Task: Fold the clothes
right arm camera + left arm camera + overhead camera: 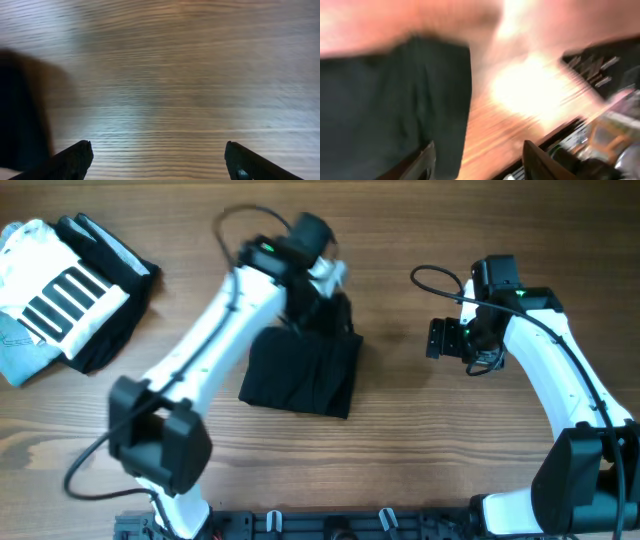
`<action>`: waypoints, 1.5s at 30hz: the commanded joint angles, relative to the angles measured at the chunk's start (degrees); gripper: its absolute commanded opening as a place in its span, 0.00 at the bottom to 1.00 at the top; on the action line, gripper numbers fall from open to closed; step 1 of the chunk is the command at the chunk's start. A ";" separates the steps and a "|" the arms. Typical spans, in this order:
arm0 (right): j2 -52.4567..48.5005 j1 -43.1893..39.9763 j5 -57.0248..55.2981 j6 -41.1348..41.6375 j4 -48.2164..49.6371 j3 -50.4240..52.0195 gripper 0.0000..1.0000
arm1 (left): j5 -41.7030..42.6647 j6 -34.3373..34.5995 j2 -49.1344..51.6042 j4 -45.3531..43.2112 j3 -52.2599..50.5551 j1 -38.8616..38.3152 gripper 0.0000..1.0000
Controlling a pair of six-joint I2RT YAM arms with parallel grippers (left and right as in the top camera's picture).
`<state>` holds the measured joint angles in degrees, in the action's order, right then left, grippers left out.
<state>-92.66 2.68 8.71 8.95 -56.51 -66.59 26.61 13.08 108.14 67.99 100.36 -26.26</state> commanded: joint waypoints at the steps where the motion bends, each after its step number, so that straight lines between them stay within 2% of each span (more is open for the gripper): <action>1: 0.50 0.59 20.48 -12.68 1.03 -0.90 0.93 | 3.19 -2.62 -4.11 -0.15 2.16 11.26 0.58; 2: 0.26 1.49 25.90 -13.35 1.53 -0.90 0.94 | 2.14 -2.56 -3.76 -0.35 1.86 13.86 0.59; 5: -0.87 6.45 27.96 -11.93 2.08 -0.42 0.94 | 0.90 -2.43 -1.44 -0.33 1.46 19.21 0.61; 8: -2.78 12.00 28.02 -9.51 4.24 0.33 0.95 | -0.94 -2.45 0.66 -0.31 0.33 20.04 0.62; 11: -5.79 18.05 28.02 -3.17 7.87 0.42 0.95 | -1.66 -2.69 3.10 -0.61 -3.28 19.34 0.63; 14: -8.94 22.43 27.71 0.35 10.36 0.42 0.90 | -1.62 -3.63 5.38 -2.71 -7.85 18.23 0.63; 15: -10.12 23.45 27.78 1.31 11.10 0.42 0.85 | -1.62 -3.74 5.88 -3.65 -9.64 17.81 0.63; 16: -11.10 24.26 27.80 2.12 11.61 0.44 0.70 | -1.60 -3.72 6.10 -4.52 -11.32 17.38 0.63; 17: -12.07 25.03 27.74 3.13 11.93 0.44 0.36 | -1.62 -3.72 6.23 -6.01 -13.29 16.79 0.63; 18: -12.81 25.33 27.74 3.26 11.91 0.44 0.08 | -1.64 -3.72 6.23 -7.43 -15.06 16.20 0.63; 19: -13.05 25.33 27.19 3.30 11.65 0.46 0.04 | -1.66 -3.72 6.23 -8.98 -16.83 15.63 0.63; 21: -13.27 24.96 18.91 7.72 10.01 0.46 0.04 | -2.84 -3.69 6.23 -11.76 -20.39 14.73 0.63; 24: -13.27 23.26 -4.50 20.11 3.13 0.46 0.04 | -6.97 -3.67 6.23 -15.93 -26.80 13.57 0.63; 25: -13.27 22.71 -7.67 21.11 1.92 0.46 0.04 | -6.95 -3.21 6.23 -16.74 -28.55 13.38 0.63; 27: -13.27 21.90 -7.39 17.81 2.84 0.46 0.05 | -6.95 -3.21 6.23 -16.98 -30.84 13.29 0.61; 30: -13.27 21.88 -7.39 16.59 3.54 0.46 0.12 | -6.51 -0.81 5.88 -15.19 -31.01 13.29 0.56; 31: -13.27 21.88 -7.39 16.55 3.50 0.46 0.15 | -6.45 0.94 5.31 -14.58 -31.01 13.35 0.56; 32: -13.27 21.88 -7.26 16.48 3.26 0.46 0.24 | -6.05 1.22 4.50 -14.34 -31.01 13.38 0.56; 35: -13.22 21.81 -1.79 10.64 1.77 0.44 0.34 | -5.70 2.38 -2.27 -15.61 -30.64 13.40 0.56; 37: -12.33 21.16 -1.38 10.75 0.04 0.39 0.36 | -5.95 2.36 -6.27 -18.58 -30.53 13.40 0.63; 38: -11.39 20.41 -1.38 10.73 -0.85 0.15 0.39 | -7.10 2.29 -8.02 -21.07 -30.53 13.40 0.77; 39: -9.68 19.06 -1.38 10.73 -1.44 -0.37 0.42 | -6.97 -0.66 -8.94 -24.50 -30.53 13.40 0.86; 41: -6.32 17.00 -1.05 10.36 -1.60 -1.31 0.50 | -6.51 -7.58 -8.00 -29.66 -30.53 13.33 0.89; 43: -3.21 16.13 2.43 6.75 -0.72 -1.40 0.56 | -6.56 -11.39 -6.14 -32.59 -30.56 13.35 0.94; 44: -1.79 15.98 5.51 4.39 -0.52 -1.40 0.57 | -6.82 -12.81 -4.72 -33.44 -30.56 13.40 0.94; 45: -1.18 16.00 8.11 3.06 -0.52 -1.40 0.62 | -7.04 -12.85 -3.78 -33.68 -30.56 13.44 0.94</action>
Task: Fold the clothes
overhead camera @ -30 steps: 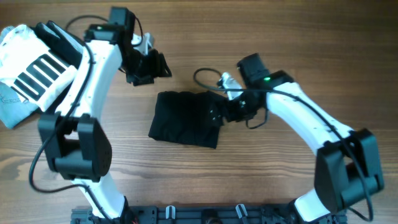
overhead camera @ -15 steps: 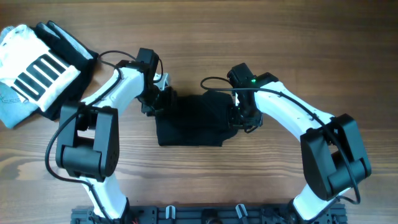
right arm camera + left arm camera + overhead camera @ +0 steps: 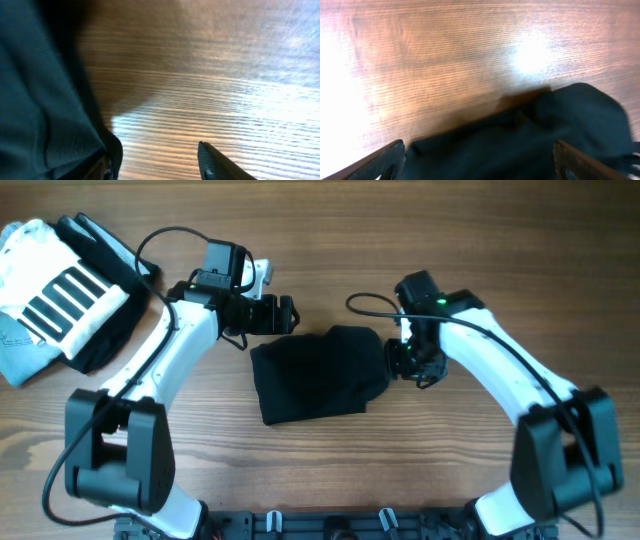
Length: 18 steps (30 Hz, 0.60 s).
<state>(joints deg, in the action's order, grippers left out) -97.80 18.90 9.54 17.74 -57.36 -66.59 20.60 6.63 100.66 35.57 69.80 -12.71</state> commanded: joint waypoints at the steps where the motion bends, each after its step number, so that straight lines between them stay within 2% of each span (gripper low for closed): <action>1: 4.22 -0.13 10.12 -7.10 0.28 -1.40 0.63 | -0.96 -6.29 4.85 -1.22 0.00 -0.09 0.91; 3: 4.11 -0.07 15.69 -8.98 -0.24 -1.25 0.58 | -0.98 -6.21 6.38 -0.04 0.00 -0.09 0.84; 5: 4.04 0.85 16.68 -8.96 -1.14 -0.44 0.46 | -0.98 -6.21 7.87 3.06 -0.11 -0.09 0.77; 7: 3.89 2.19 16.70 -8.83 -1.20 -0.07 0.44 | -0.98 -6.21 8.13 5.11 -0.50 -0.09 0.70; 9: 3.56 3.63 16.74 -8.76 -1.20 -0.04 0.41 | -1.09 -6.23 8.13 8.63 -0.50 -0.09 0.58; 10: 3.45 4.28 17.33 -8.79 -1.18 -0.02 0.36 | -1.60 -6.23 8.13 10.32 -0.50 -0.09 0.50; 12: 3.04 6.54 18.97 -8.74 -1.14 -0.02 0.27 | -2.71 -6.23 8.13 14.34 -0.50 -0.09 0.42; 16: 0.24 10.29 18.99 -7.96 -0.76 -0.02 0.26 | -2.69 -5.97 8.13 22.47 -0.50 -0.09 0.33; 18: -2.40 11.74 19.02 -7.04 -0.13 -0.02 0.26 | -2.69 -5.95 8.13 26.75 -0.50 -0.09 0.33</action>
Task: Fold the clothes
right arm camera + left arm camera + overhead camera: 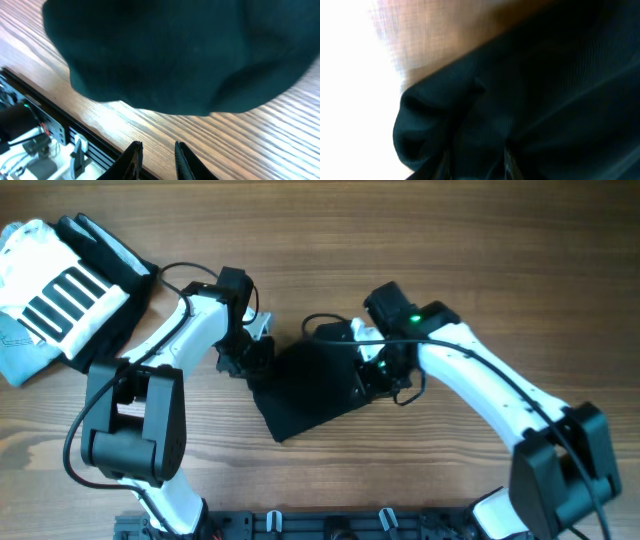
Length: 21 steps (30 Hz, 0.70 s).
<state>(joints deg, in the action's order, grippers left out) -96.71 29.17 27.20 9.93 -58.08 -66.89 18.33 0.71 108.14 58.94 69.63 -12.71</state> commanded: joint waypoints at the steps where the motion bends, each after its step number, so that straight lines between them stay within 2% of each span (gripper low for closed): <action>1: -4.83 1.90 1.14 0.74 0.74 0.28 0.26 | -0.42 -0.02 0.66 4.28 -0.33 -0.09 0.36; 4: -8.44 1.95 -1.53 1.44 2.16 0.28 0.26 | -0.39 1.49 0.63 6.80 -0.33 -0.09 0.56; 9: -11.45 1.36 -21.66 11.50 9.53 0.28 0.27 | -0.37 1.51 0.63 5.42 -0.28 -0.09 0.67; 10: -11.45 0.85 -24.04 11.45 12.61 0.26 0.37 | -0.31 1.95 0.63 4.04 -0.17 -0.09 0.70; 11: -11.43 0.33 -25.33 11.08 15.74 0.24 0.40 | -0.17 2.84 0.63 2.80 -0.11 -0.09 0.74; 13: -11.41 -0.85 -26.34 9.35 20.39 0.13 0.41 | 0.48 3.19 0.63 -0.76 0.59 -0.04 0.78; 15: -11.37 -1.77 -26.32 8.13 19.69 -1.18 0.41 | 0.48 3.17 0.63 -4.07 2.23 -0.02 0.84; 16: -10.95 -2.19 -26.38 8.07 17.68 -2.34 0.43 | 0.50 3.15 0.63 -5.70 3.15 -0.04 0.92; 18: -9.29 -2.89 -26.47 7.80 14.14 -3.91 0.50 | 1.25 2.60 0.63 -8.55 4.13 -0.04 0.98; 21: -3.91 -4.11 -26.82 6.51 11.15 -4.59 0.57 | 10.38 -1.14 0.66 -14.25 4.17 -0.04 1.00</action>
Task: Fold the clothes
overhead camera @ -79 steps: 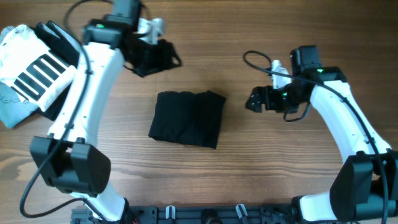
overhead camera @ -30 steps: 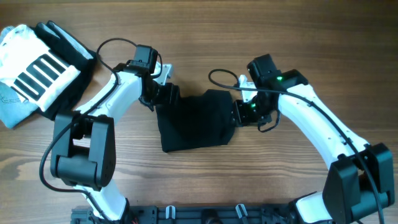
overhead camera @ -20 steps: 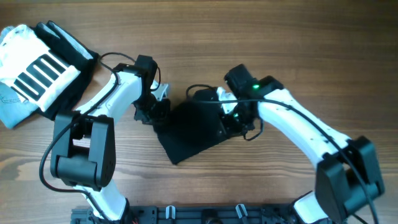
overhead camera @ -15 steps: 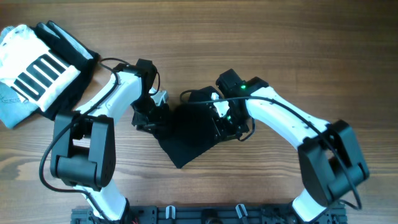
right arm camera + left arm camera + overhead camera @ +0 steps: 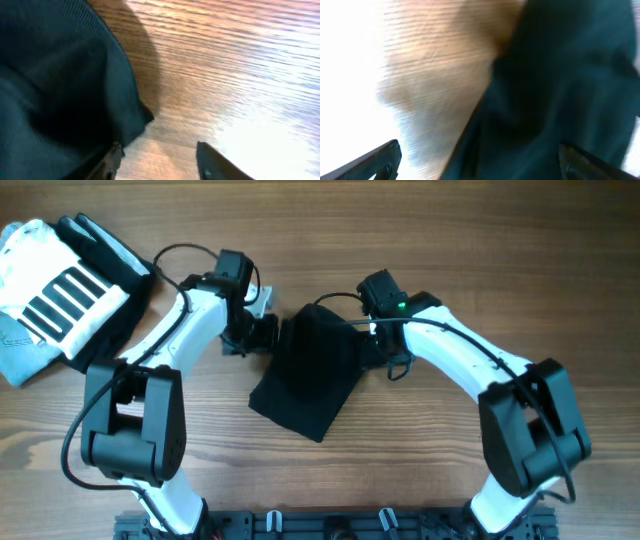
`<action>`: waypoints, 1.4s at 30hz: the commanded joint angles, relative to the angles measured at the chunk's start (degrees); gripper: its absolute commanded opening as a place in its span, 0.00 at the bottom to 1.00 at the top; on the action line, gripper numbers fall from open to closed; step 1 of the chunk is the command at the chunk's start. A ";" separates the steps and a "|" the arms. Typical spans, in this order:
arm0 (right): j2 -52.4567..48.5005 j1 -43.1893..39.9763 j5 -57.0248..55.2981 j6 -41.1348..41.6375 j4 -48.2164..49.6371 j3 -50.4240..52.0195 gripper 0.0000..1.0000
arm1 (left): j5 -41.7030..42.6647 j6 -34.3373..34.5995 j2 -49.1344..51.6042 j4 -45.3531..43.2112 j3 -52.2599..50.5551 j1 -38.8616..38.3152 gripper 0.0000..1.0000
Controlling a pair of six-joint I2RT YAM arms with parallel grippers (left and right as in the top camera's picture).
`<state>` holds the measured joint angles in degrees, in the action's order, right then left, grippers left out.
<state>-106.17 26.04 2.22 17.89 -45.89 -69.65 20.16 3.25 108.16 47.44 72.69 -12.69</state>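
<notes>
A black garment [image 5: 305, 375] lies folded on the wooden table [image 5: 440, 480], a slanted patch running from upper right to lower left. My left gripper [image 5: 265, 330] sits at its upper left edge; in the left wrist view it [image 5: 480, 165] is wide open over the dark cloth [image 5: 555, 90]. At the garment's right edge is my right gripper [image 5: 385, 360]. In the right wrist view it [image 5: 160, 162] is open, bare wood between the fingers, the left finger against the cloth [image 5: 50, 90].
A pile of clothes [image 5: 60, 280], white with black stripes, black and pale grey, lies at the table's far left corner. A black rail [image 5: 330, 525] runs along the near edge.
Both grippers were nearly closed at the garment's edges and now stand open. The garment has turned and now slants from upper right to lower left.
First my left gripper was over the garment's far edge while the right hung open off to the right. Then the right was at its right edge, the left open at the upper left. Then both were pinched at opposite edges; now both are open and the garment has turned.
</notes>
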 commanded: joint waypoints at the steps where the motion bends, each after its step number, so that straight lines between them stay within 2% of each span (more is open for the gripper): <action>1: 7.30 -1.31 -1.81 -1.68 -1.46 -1.84 0.59 | 11.10 -4.17 0.63 -4.33 1.11 -0.07 1.00; 7: 14.08 -1.97 -1.79 -2.67 -4.52 -1.84 0.62 | 14.14 -4.15 5.95 -6.56 1.09 -0.07 1.00; 9: 14.80 -1.97 -1.81 -2.45 -5.92 -1.84 0.62 | 20.00 -4.13 10.05 -6.03 1.09 -0.33 0.99; 11: 14.91 -2.14 -1.84 -2.47 -7.69 -1.84 0.62 | 25.07 -4.15 13.29 -3.30 1.09 -1.49 0.83; 12: 14.91 -2.47 -1.81 -2.43 -8.33 -1.84 0.62 | 25.35 -4.17 14.12 -1.07 1.09 -3.04 0.67; 14: 14.91 -2.82 -1.81 -2.19 -8.37 -1.84 0.62 | 25.20 -4.17 14.10 -0.94 1.11 -4.15 0.45; 16: 14.91 -3.43 -1.81 -1.22 -8.72 -1.84 0.62 | 25.22 -4.13 14.10 -1.92 1.18 -4.28 0.13; 17: 14.91 -3.76 -1.84 -1.25 -9.09 -1.84 0.62 | 25.22 -4.13 14.08 -2.86 1.22 -3.89 0.04; 22: 14.93 -5.11 -1.84 -1.16 -10.10 -1.84 0.61 | 25.20 -4.13 12.41 -2.21 7.54 1.66 0.04; 31: 16.06 -7.32 -1.84 -0.98 -10.99 -1.84 0.61 | 19.58 -2.58 0.92 -1.14 25.14 23.02 0.04; 36: 16.06 -7.32 -1.84 -0.96 -10.99 -1.84 0.61 | 18.73 3.63 -1.64 -6.93 26.01 36.61 0.04; 38: 16.06 -7.32 -1.84 -0.96 -10.99 -1.84 0.61 | 18.03 3.69 -1.53 -8.17 26.01 41.27 0.04; 42: 16.06 -7.32 -1.84 -0.96 -10.95 -1.84 0.60 | 7.58 3.69 -1.51 -9.70 26.01 47.98 0.04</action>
<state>-91.59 18.92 1.21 16.45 -56.80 -70.54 34.26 5.96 107.92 38.85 97.69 31.88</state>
